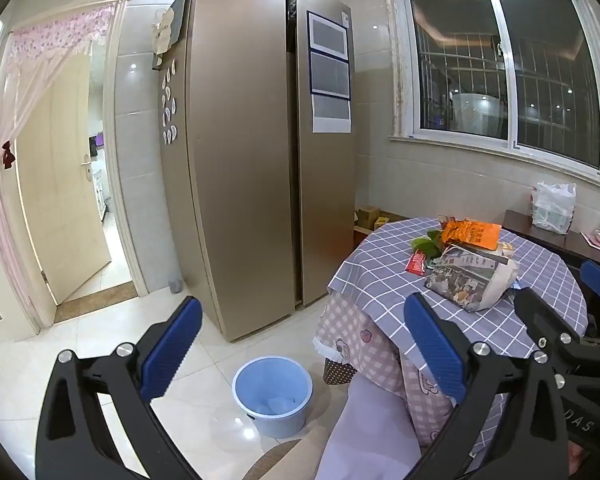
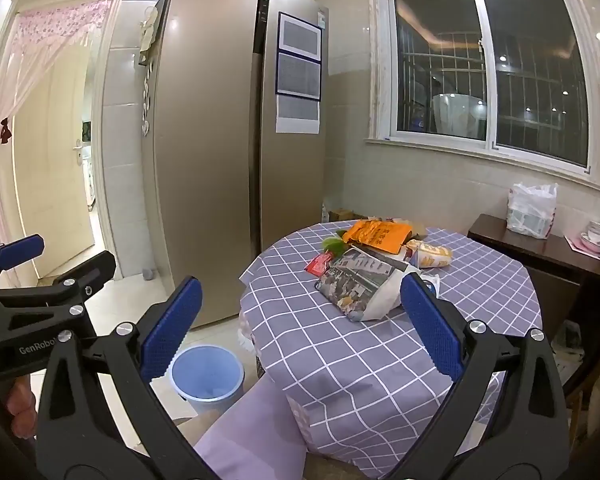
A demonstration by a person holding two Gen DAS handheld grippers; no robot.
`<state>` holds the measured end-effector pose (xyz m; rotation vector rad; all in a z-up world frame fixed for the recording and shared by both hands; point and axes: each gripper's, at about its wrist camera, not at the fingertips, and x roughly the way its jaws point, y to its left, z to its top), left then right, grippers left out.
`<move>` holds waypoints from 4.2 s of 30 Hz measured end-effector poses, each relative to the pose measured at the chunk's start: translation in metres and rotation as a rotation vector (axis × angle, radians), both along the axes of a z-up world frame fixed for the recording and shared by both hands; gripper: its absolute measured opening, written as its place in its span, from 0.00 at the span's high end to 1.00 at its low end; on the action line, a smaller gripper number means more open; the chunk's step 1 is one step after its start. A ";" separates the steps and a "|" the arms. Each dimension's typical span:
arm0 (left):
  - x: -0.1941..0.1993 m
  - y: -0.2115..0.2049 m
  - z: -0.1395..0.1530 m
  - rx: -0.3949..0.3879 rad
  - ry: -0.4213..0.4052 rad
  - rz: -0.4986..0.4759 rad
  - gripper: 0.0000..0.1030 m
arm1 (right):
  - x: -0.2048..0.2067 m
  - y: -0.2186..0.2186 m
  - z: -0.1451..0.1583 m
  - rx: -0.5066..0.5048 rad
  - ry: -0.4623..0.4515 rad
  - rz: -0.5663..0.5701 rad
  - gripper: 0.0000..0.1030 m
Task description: Collect trash
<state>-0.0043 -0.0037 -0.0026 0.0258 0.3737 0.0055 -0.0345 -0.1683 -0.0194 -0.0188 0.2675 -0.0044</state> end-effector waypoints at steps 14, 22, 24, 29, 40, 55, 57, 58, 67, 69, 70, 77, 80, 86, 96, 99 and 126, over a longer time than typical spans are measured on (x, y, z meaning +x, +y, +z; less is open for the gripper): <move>0.000 -0.001 -0.003 0.010 0.005 0.002 0.04 | 0.008 -0.001 0.001 0.003 0.010 -0.002 0.06; 0.001 -0.001 -0.003 0.010 0.006 0.002 0.04 | 0.009 0.000 -0.001 0.001 0.010 -0.003 0.06; 0.001 -0.001 -0.003 0.009 0.007 0.002 0.04 | 0.010 0.000 -0.001 0.002 0.010 -0.002 0.06; 0.001 -0.001 -0.005 0.008 0.014 -0.001 0.04 | 0.010 -0.001 -0.003 -0.003 0.012 -0.003 0.06; 0.005 0.000 -0.005 0.003 0.036 -0.010 0.04 | 0.012 -0.001 -0.007 -0.007 0.026 -0.004 0.06; 0.023 -0.010 -0.013 0.013 0.082 -0.012 0.04 | 0.026 -0.007 -0.012 -0.032 0.193 -0.042 0.06; 0.028 -0.014 -0.015 0.013 0.088 -0.014 0.04 | 0.027 -0.010 -0.013 -0.015 0.168 -0.056 0.06; 0.031 -0.015 -0.016 0.011 0.092 -0.015 0.04 | 0.028 -0.012 -0.014 -0.005 0.169 -0.065 0.06; 0.069 -0.051 -0.033 0.021 0.170 -0.095 0.04 | 0.048 -0.041 -0.033 0.054 0.172 -0.160 0.06; 0.078 -0.059 -0.037 0.026 0.184 -0.117 0.04 | 0.055 -0.051 -0.037 0.070 0.189 -0.177 0.06; 0.083 -0.062 -0.039 0.029 0.190 -0.124 0.04 | 0.058 -0.054 -0.039 0.066 0.192 -0.183 0.06; 0.117 -0.089 -0.058 0.065 0.245 -0.120 0.04 | 0.091 -0.078 -0.058 0.080 0.253 -0.254 0.06; 0.137 -0.097 -0.068 0.073 0.278 -0.120 0.04 | 0.107 -0.085 -0.066 0.080 0.275 -0.265 0.06; 0.165 -0.101 -0.077 0.056 0.318 -0.114 0.04 | 0.139 -0.101 -0.080 0.148 0.325 -0.234 0.06; 0.198 -0.097 -0.080 0.051 0.332 -0.067 0.04 | 0.190 -0.110 -0.092 0.260 0.400 -0.150 0.06; 0.207 -0.094 -0.081 0.057 0.333 -0.048 0.04 | 0.202 -0.107 -0.090 0.255 0.399 -0.145 0.06; 0.186 -0.058 -0.043 -0.028 0.248 -0.050 0.04 | 0.185 -0.076 -0.039 0.291 0.338 0.109 0.74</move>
